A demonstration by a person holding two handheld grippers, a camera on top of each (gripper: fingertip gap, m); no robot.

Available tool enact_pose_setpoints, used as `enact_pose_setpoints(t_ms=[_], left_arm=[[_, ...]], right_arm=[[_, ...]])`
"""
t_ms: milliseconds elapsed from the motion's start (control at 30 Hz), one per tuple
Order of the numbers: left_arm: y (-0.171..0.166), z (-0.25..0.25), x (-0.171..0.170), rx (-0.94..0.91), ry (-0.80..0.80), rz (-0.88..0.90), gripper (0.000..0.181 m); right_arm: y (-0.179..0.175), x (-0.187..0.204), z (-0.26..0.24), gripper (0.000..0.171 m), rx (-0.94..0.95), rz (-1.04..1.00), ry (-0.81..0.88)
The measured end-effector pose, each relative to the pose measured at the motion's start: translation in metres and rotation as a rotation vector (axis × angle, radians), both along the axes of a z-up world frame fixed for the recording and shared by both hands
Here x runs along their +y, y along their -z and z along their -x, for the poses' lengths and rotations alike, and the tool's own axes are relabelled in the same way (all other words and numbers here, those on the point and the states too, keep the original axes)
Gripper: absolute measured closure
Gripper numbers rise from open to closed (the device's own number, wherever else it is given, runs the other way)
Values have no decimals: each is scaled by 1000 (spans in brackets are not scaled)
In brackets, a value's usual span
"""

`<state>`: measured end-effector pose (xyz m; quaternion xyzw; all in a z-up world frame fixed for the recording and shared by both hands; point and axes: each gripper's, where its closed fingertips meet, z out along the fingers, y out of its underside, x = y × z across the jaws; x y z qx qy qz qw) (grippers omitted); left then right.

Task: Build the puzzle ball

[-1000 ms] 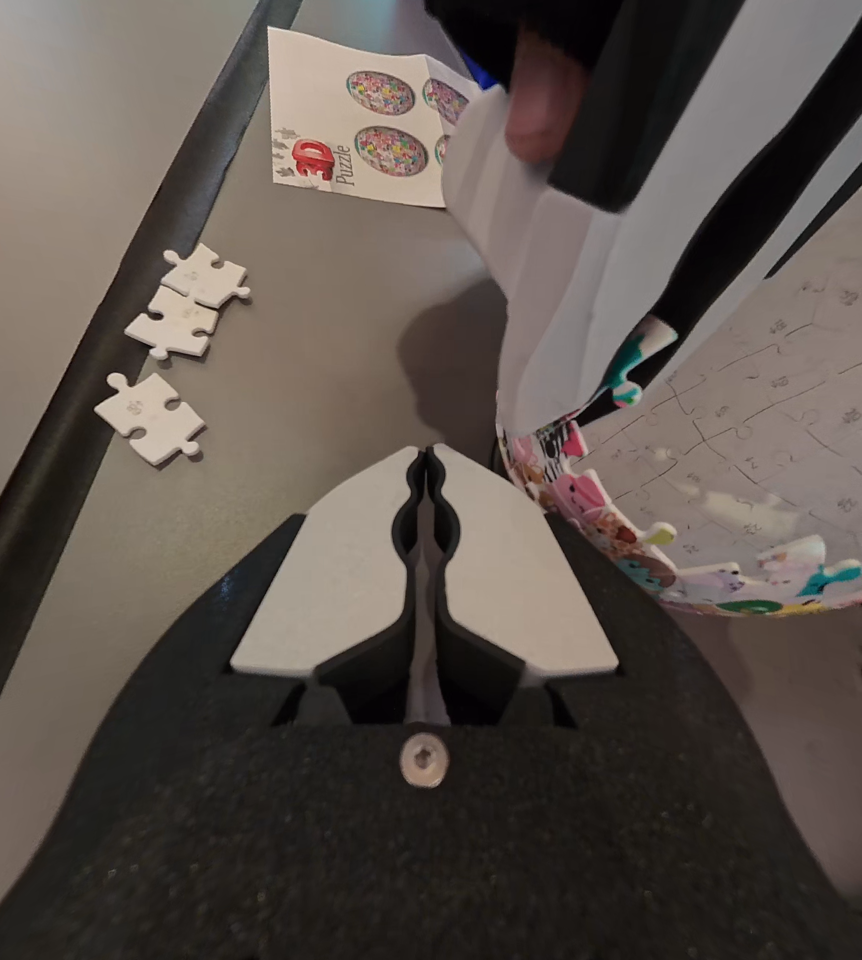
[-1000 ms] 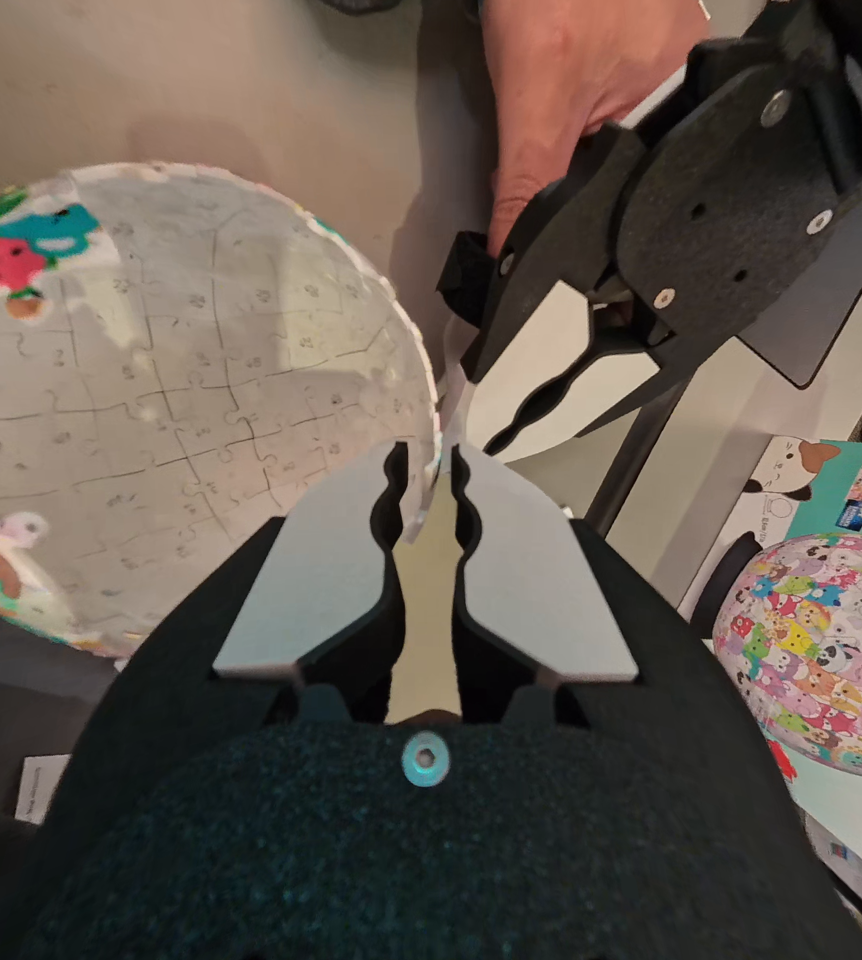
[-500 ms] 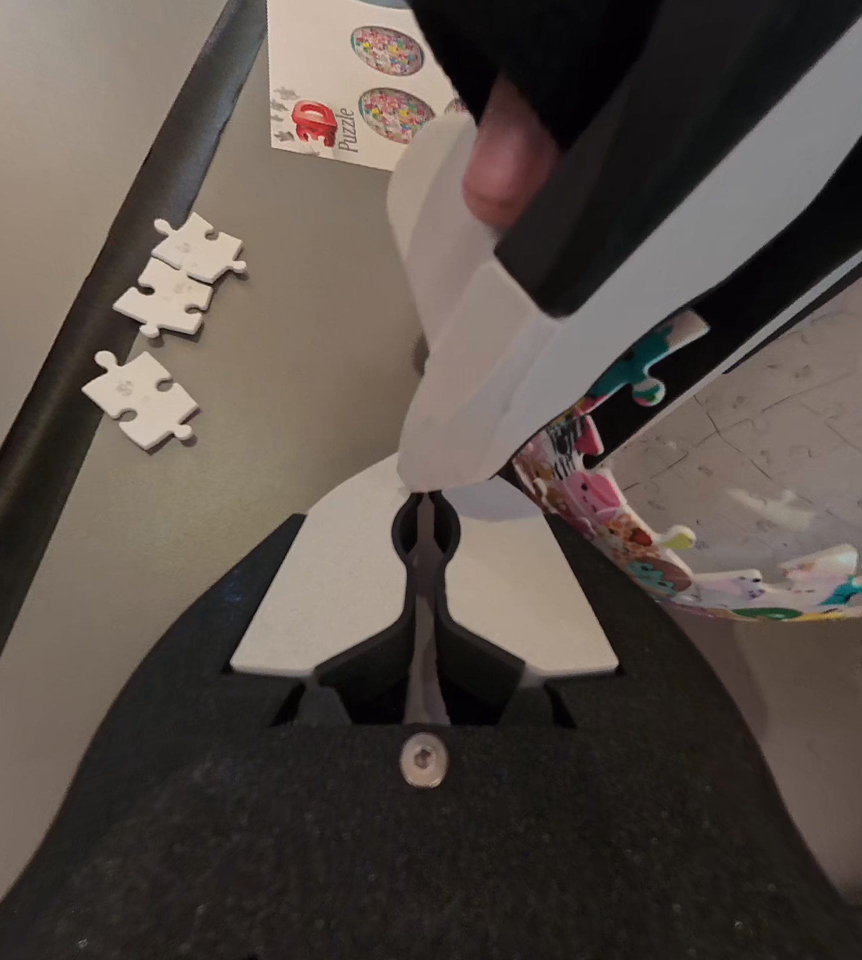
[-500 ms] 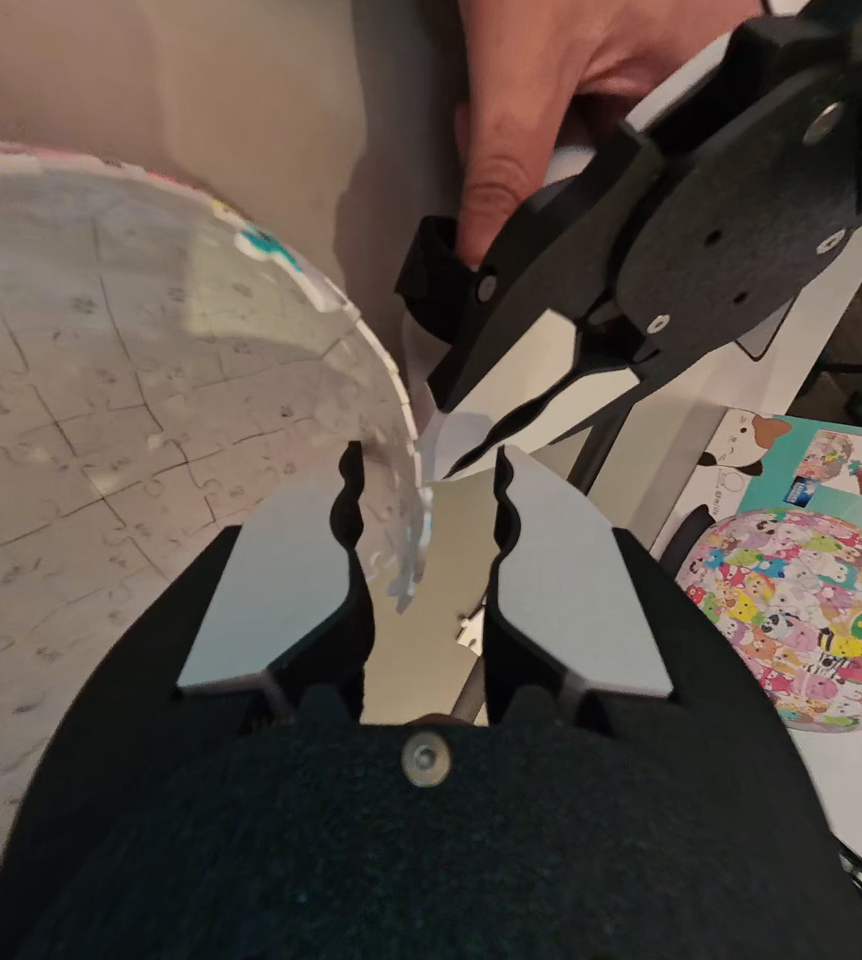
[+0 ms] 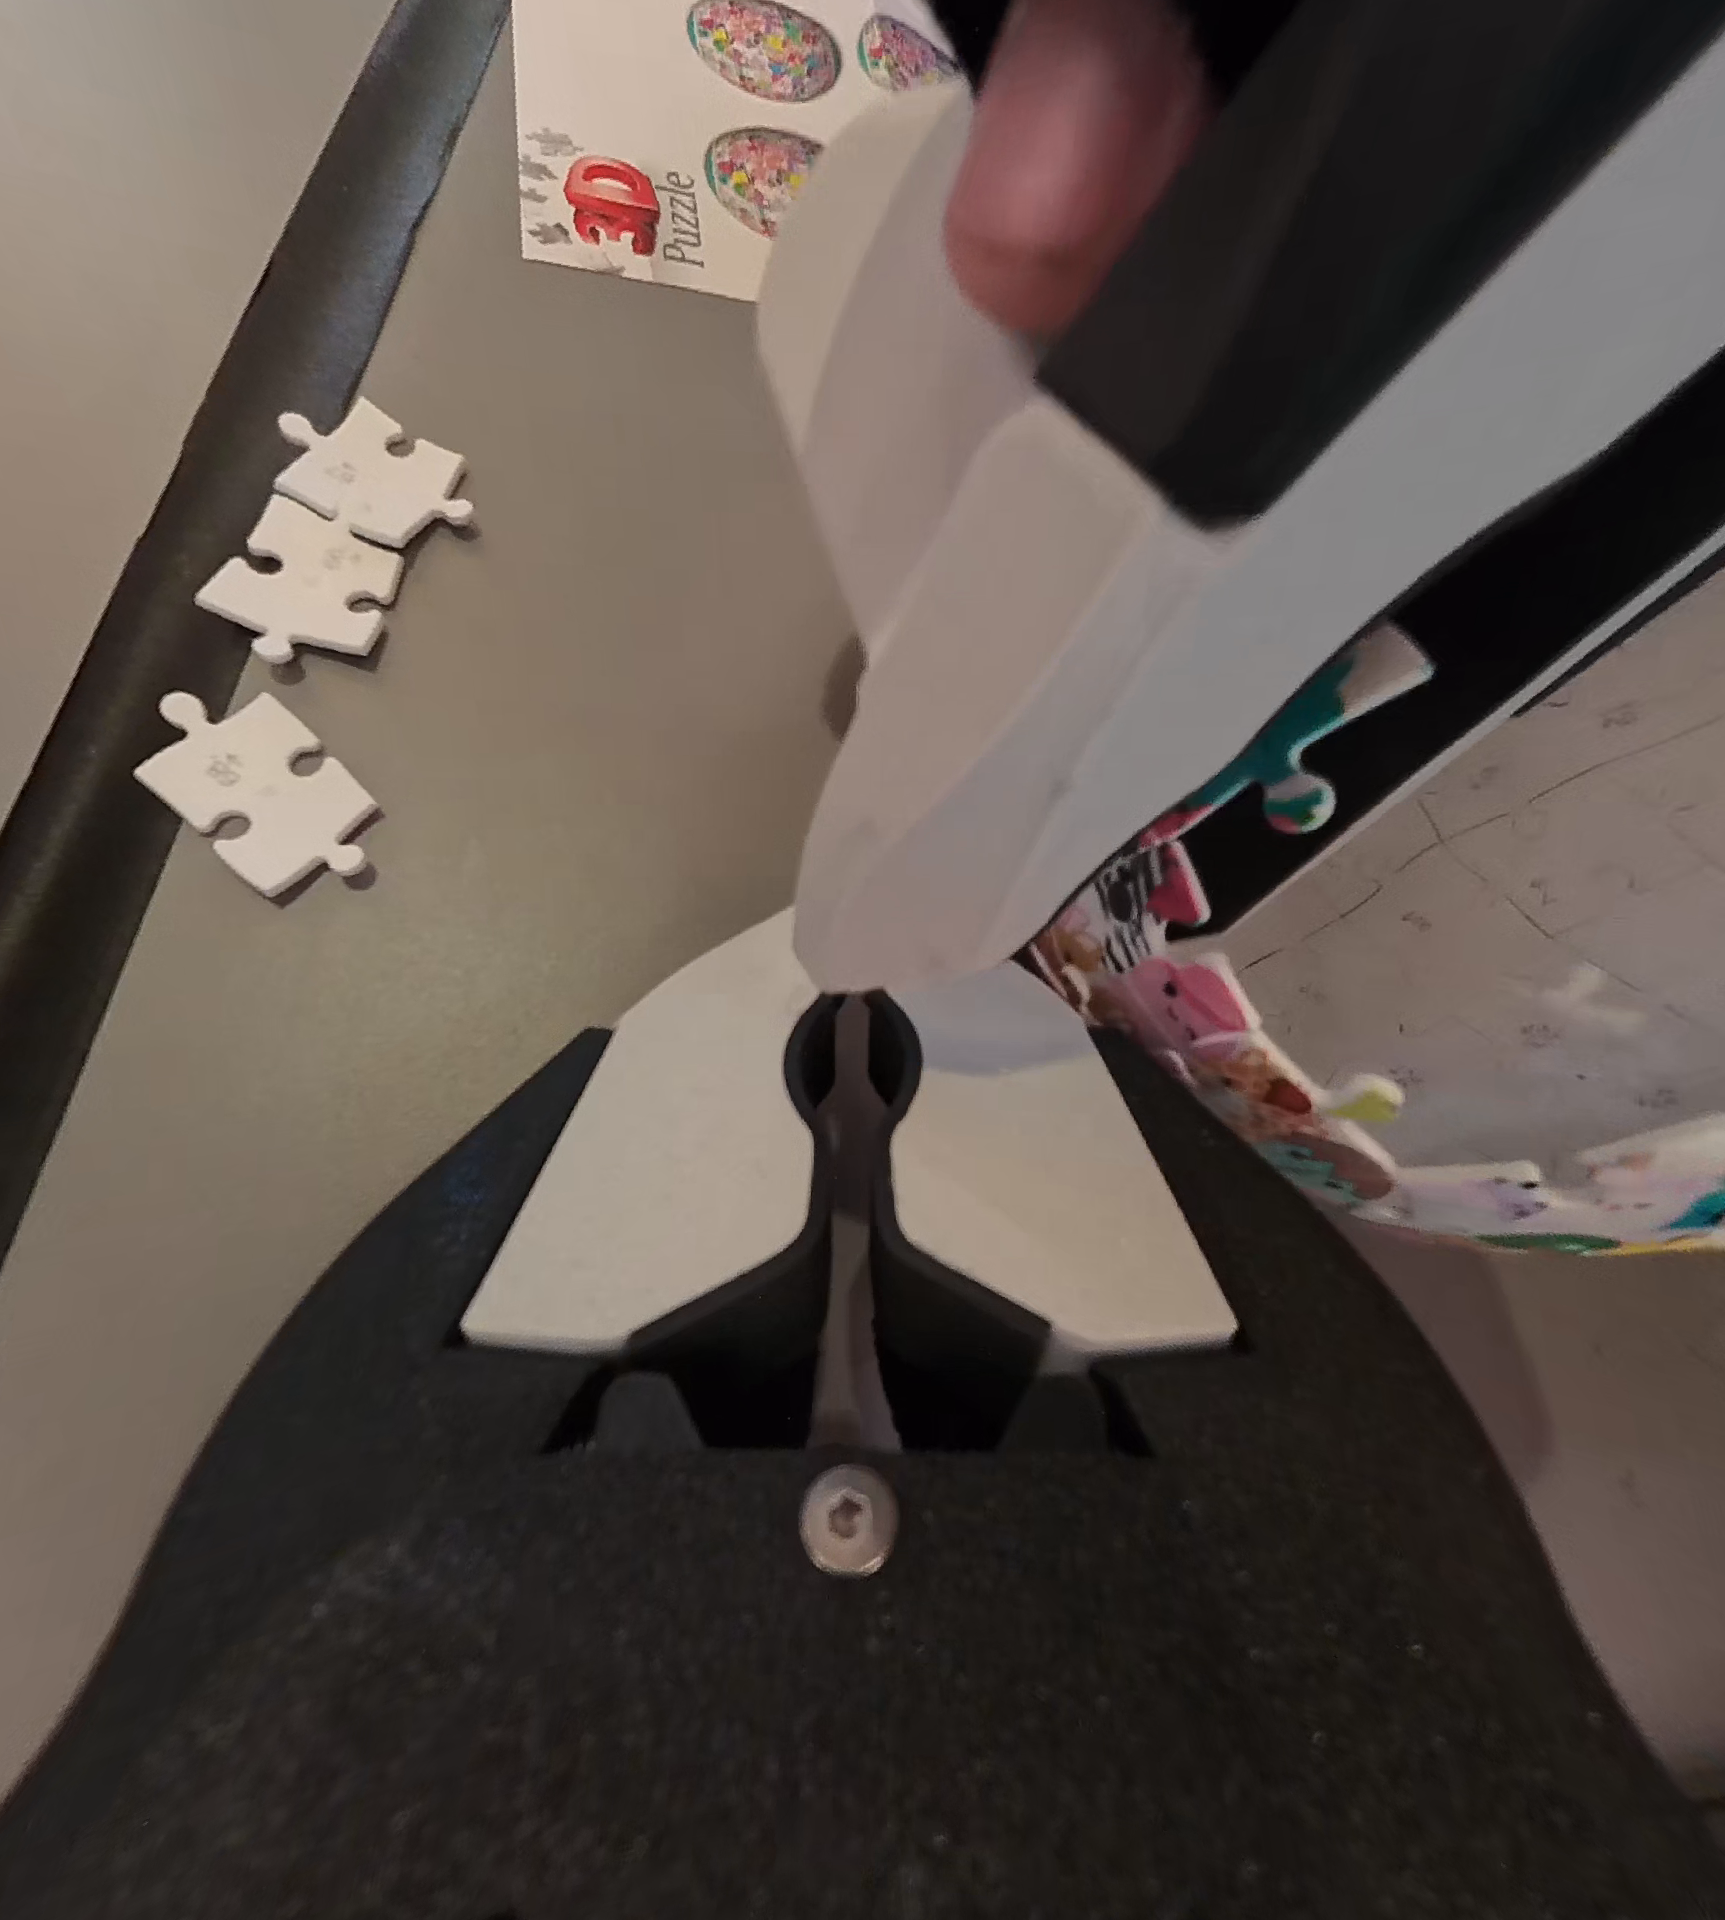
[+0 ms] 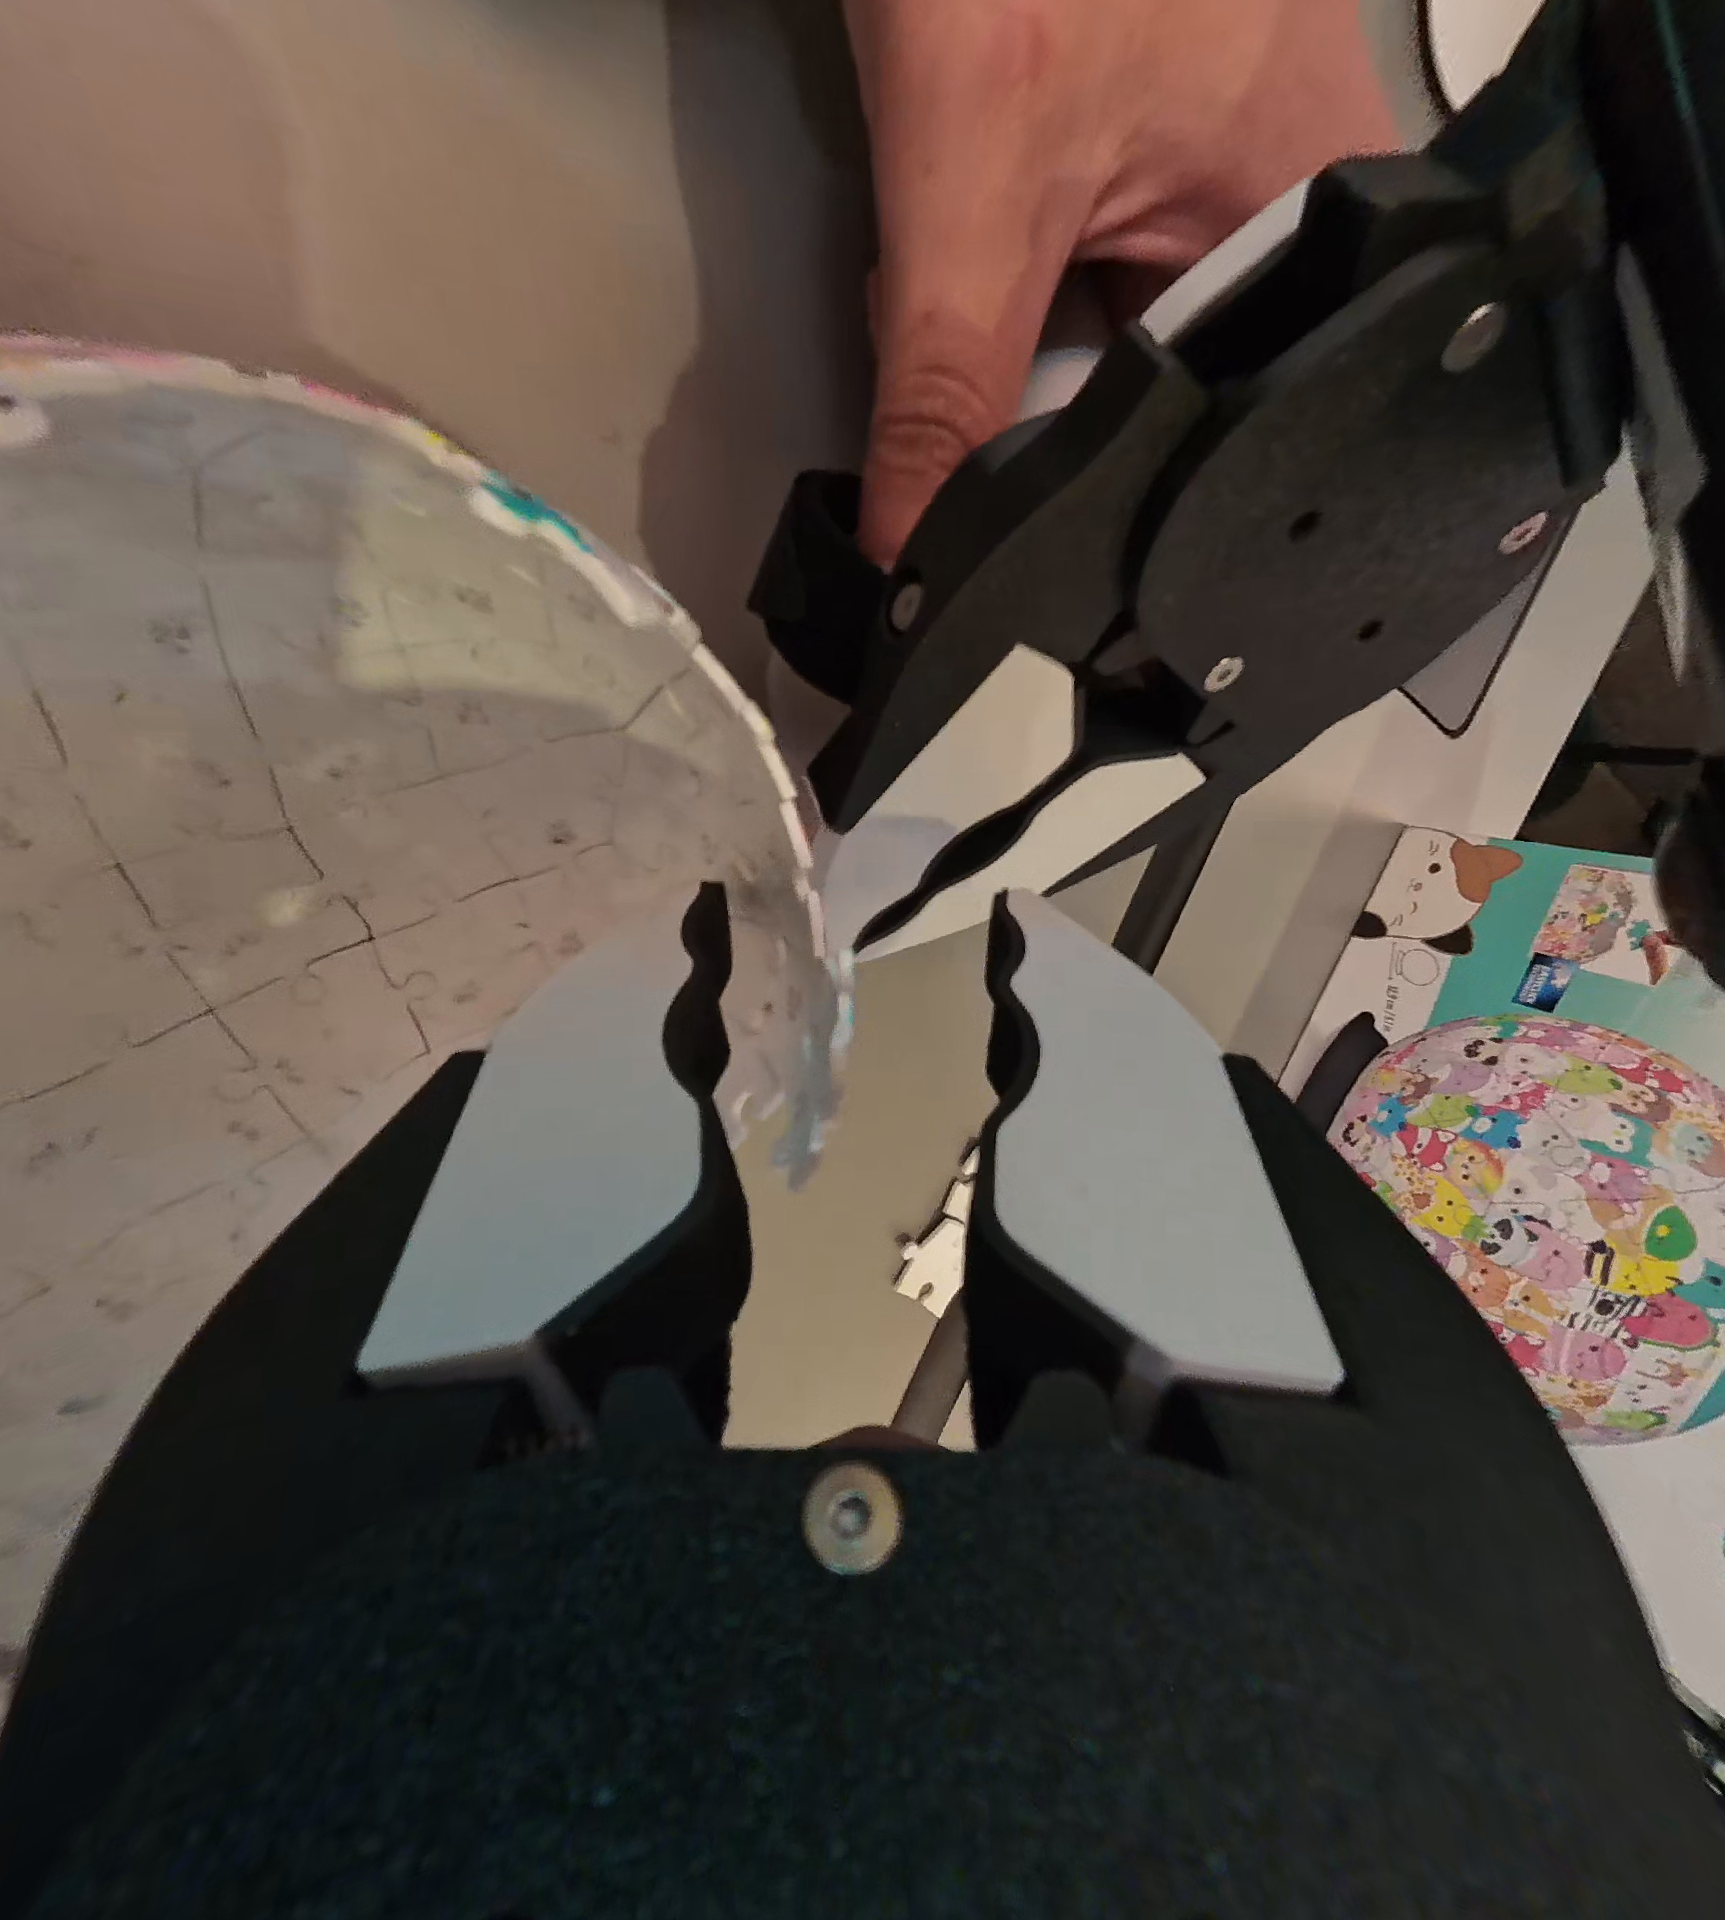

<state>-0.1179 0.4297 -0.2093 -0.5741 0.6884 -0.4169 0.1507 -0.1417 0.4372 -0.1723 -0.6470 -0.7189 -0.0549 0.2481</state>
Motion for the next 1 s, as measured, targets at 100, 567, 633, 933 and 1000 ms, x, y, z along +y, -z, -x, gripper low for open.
enact_pose_setpoints(t_ms=[100, 567, 633, 933, 1000], left_arm=[[0, 0, -1, 3, 3, 2, 181], [8, 2, 5, 56, -47, -19, 181], [11, 9, 10, 105, -96, -1, 181], [10, 23, -5, 138, -60, 89, 181], [11, 21, -9, 138, -47, 86, 181]], right_arm=[[-1, 1, 1, 124, 10, -3, 1], [3, 7, 3, 120, -1, -27, 11], [2, 7, 3, 119, 1, -33, 5], [3, 8, 6, 117, 21, -22, 12], [3, 9, 7, 117, 25, -17, 17]])
